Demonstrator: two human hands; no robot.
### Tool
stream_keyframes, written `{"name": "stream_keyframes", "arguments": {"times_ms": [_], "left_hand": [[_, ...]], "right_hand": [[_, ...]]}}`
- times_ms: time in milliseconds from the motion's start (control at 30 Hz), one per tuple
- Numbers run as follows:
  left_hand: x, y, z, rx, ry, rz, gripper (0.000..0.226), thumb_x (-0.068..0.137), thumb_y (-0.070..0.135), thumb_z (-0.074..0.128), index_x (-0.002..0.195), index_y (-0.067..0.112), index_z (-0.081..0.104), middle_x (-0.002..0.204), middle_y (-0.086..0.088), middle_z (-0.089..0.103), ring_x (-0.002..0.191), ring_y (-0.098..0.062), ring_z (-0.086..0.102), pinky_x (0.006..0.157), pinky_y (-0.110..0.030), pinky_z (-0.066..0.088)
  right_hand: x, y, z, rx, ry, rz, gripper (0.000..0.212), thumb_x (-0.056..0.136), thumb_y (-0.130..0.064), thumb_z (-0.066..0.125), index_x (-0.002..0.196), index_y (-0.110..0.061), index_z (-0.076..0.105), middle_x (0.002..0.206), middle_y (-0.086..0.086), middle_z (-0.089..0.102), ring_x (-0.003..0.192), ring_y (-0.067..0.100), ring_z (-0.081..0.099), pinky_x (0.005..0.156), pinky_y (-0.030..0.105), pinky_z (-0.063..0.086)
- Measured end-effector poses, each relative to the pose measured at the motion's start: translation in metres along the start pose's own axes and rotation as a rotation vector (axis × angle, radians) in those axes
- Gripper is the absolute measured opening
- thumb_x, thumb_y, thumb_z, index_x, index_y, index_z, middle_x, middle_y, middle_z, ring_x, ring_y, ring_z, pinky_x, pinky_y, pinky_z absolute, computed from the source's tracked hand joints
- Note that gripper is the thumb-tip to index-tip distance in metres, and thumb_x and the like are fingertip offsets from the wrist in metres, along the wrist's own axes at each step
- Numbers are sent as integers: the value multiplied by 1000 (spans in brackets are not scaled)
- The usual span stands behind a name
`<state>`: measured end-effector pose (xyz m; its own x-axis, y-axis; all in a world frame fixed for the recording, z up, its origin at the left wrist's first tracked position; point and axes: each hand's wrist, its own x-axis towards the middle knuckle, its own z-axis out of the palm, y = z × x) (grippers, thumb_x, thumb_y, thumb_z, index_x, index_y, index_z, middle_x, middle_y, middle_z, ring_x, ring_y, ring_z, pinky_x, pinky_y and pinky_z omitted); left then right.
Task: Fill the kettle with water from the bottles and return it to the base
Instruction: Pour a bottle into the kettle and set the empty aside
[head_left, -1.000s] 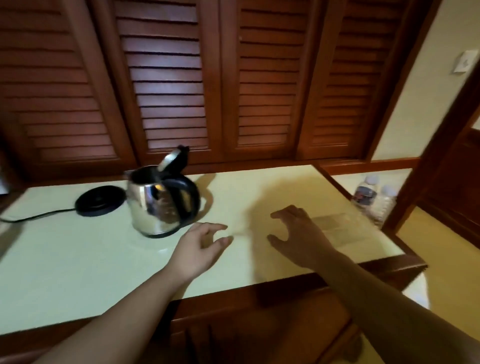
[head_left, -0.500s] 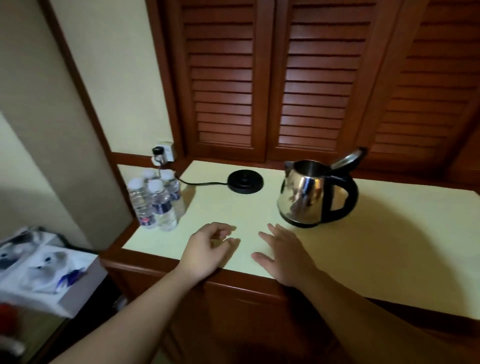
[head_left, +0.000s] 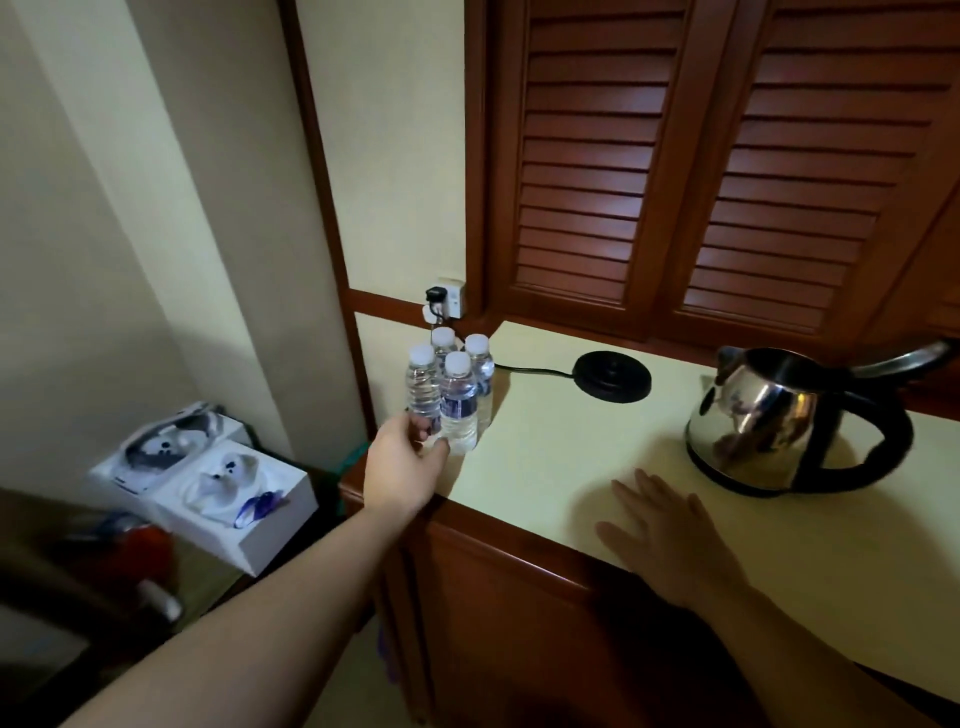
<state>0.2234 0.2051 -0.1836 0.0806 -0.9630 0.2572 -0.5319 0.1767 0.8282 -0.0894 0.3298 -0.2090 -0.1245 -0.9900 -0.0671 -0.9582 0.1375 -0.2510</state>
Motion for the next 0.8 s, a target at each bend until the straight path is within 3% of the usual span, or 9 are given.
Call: {"name": "stream_keyframes", "arguments": {"times_ms": [133,267,400,567,800], "left_hand": [[35,-9,-6,-29,23,-97,51,76,31,88,109,21,52,105,-2,63,94,-20,63,82,-35,50],[62,-13,-10,-44,-124,-55,80,69,26,92,138,21,50,125,5,65,110,-15,65,98,-36,53],[70,-17,-13,-38,-194,-2,59,68,24,87,121,31,63,110,13,75,100,-11,72,99,-43,57],[46,-18,-24,-117,-174,8,49,69,21,90,107,35,61,103,13,76,95,-6,72,91,-35,58],[1,0,-13,-148,-270,118,51,70,22,93,111,33,63,109,15,74,102,-2,68,89,-25,53]], "right_hand": [[1,3,3,31,14,5,76,93,-77,30,160,-42,19,171,-10,2,157,9,-4,127,46,-2],[2,4,4,54,19,13,74,94,-75,35,160,-43,20,171,-12,2,156,7,-3,127,44,-3],[2,6,5,91,35,15,74,93,-76,38,158,-44,25,171,-13,5,156,5,-1,127,42,-2],[1,6,5,111,48,20,73,93,-74,41,158,-43,28,170,-13,9,156,5,2,127,40,-3],[-2,3,-2,175,57,28,71,93,-68,52,155,-35,39,168,-11,20,156,7,11,127,39,1]]}}
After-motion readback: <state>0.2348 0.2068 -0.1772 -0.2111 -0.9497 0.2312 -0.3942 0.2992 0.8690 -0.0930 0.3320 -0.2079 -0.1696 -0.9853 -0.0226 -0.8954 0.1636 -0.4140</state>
